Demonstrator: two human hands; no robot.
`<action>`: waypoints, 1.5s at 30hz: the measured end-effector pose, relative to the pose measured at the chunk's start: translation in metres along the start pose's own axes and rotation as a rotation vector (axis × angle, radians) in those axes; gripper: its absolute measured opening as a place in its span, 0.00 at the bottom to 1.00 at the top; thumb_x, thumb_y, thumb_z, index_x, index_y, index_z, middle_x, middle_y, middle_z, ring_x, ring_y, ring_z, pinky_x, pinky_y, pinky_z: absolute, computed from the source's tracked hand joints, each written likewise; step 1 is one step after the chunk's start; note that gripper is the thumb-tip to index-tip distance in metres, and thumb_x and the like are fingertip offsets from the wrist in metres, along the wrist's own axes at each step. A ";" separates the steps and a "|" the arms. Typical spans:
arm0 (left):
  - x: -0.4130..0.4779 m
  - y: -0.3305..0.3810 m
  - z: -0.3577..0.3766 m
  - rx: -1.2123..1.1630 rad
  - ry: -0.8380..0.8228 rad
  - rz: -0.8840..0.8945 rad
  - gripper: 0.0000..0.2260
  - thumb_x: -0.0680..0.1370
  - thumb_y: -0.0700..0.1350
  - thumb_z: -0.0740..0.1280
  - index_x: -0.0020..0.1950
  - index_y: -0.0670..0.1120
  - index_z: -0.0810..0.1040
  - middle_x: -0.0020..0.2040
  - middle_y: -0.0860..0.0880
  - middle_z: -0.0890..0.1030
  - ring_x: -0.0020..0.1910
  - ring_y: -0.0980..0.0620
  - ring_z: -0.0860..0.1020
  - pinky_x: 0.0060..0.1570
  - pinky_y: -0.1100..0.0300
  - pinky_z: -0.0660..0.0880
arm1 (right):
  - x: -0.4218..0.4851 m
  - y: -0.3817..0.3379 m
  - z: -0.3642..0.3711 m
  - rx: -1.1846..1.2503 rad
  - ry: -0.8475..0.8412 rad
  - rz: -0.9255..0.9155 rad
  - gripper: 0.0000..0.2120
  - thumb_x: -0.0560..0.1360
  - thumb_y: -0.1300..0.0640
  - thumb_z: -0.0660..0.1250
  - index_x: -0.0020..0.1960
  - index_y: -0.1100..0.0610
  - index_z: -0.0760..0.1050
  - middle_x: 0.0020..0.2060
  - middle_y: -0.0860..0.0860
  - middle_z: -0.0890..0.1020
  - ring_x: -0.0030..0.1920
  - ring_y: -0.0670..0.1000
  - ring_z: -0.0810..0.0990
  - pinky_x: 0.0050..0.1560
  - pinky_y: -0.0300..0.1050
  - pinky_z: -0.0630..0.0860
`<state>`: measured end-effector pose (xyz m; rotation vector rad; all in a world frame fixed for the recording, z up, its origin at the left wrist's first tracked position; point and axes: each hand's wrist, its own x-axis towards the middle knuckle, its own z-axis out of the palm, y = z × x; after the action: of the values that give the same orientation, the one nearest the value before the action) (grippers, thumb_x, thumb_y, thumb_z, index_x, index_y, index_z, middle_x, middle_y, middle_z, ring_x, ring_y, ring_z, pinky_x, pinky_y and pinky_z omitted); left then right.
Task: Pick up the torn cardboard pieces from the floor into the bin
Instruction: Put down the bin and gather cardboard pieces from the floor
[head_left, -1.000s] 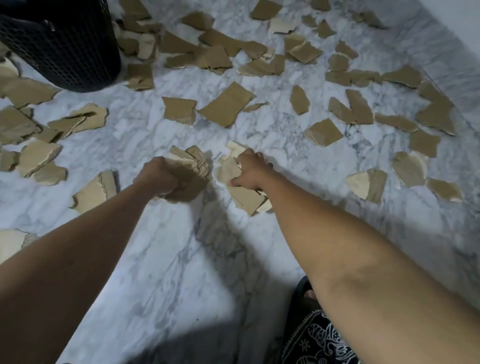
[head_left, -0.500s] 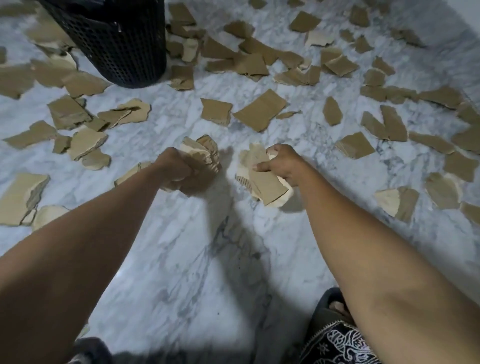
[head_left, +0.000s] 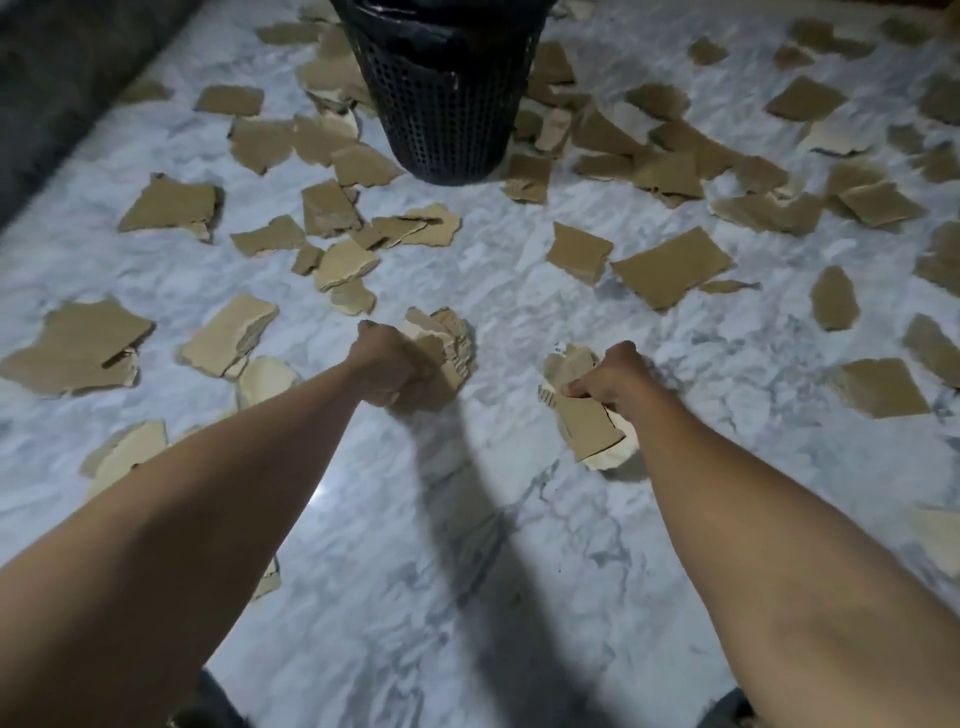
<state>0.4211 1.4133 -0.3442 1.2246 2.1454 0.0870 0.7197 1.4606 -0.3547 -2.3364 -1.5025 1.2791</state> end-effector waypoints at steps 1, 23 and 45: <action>0.004 0.000 0.000 -0.011 -0.002 0.024 0.15 0.63 0.50 0.75 0.48 0.48 0.85 0.54 0.45 0.82 0.45 0.47 0.82 0.46 0.54 0.82 | 0.001 -0.002 0.000 0.011 -0.011 0.000 0.43 0.59 0.55 0.85 0.65 0.69 0.68 0.63 0.60 0.77 0.60 0.61 0.79 0.56 0.54 0.81; -0.159 -0.187 -0.086 0.247 -0.529 -0.243 0.07 0.72 0.43 0.70 0.49 0.47 0.84 0.46 0.48 0.85 0.46 0.46 0.84 0.50 0.51 0.81 | -0.126 -0.230 0.200 0.099 -0.574 -0.425 0.32 0.70 0.57 0.78 0.67 0.67 0.70 0.64 0.59 0.77 0.61 0.58 0.78 0.49 0.42 0.74; -0.154 -0.200 -0.037 0.248 -0.351 -0.038 0.12 0.67 0.47 0.76 0.48 0.47 0.83 0.43 0.49 0.83 0.42 0.48 0.83 0.40 0.55 0.82 | -0.145 -0.203 0.238 -0.167 -0.283 -0.411 0.25 0.65 0.53 0.80 0.53 0.62 0.73 0.50 0.58 0.79 0.48 0.57 0.79 0.36 0.44 0.76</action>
<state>0.3042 1.1896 -0.3090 1.2304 1.9074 -0.3939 0.3887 1.3688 -0.3266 -1.8374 -2.1112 1.4552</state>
